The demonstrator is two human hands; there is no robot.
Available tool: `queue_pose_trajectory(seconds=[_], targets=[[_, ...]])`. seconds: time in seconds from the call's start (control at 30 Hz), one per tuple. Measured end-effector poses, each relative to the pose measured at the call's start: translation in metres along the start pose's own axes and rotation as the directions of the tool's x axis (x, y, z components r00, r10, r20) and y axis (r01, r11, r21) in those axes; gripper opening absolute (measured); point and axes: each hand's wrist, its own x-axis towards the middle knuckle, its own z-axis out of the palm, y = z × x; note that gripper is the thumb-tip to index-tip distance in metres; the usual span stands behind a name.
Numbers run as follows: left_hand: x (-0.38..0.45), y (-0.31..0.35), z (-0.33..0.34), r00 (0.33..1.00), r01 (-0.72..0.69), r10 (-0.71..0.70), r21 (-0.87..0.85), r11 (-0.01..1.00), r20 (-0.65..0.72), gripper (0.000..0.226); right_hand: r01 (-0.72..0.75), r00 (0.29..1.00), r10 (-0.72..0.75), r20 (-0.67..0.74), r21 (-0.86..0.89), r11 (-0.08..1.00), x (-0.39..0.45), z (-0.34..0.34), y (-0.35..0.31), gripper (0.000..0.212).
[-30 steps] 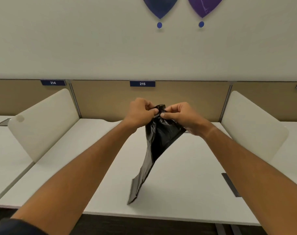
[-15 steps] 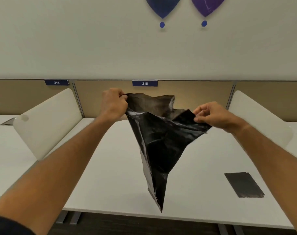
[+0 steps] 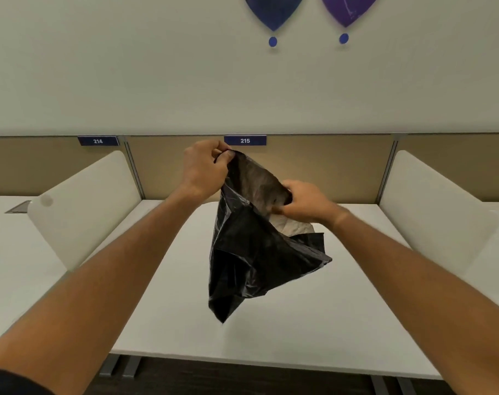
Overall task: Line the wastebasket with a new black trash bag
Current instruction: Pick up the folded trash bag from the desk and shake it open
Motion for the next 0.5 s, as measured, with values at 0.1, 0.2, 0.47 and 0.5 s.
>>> queue_pose_trajectory(seconds=[0.1,0.2,0.47,0.5], targets=[[-0.008,-0.012,-0.025,0.966,-0.214,0.194,0.113,0.970,0.169,0.014,-0.102,0.934,0.114,-0.339,0.051,0.993,0.008,0.000,0.004,0.006],[-0.019,-0.035,-0.047,0.914,-0.315,0.210,0.281,0.906,0.347,0.025,-0.122,0.894,0.187,-0.407,0.180,0.976,0.013,-0.006,0.002,0.014],[-0.036,-0.090,-0.059,0.892,0.441,-0.446,0.350,0.826,-0.070,0.009,-0.070,0.897,0.158,-0.413,0.221,0.973,0.012,0.012,-0.023,0.018],[-0.036,-0.096,-0.062,0.791,0.612,-0.605,0.103,0.784,-0.092,0.014,-0.057,0.905,0.141,-0.400,0.213,0.975,0.010,0.014,-0.025,0.019]])
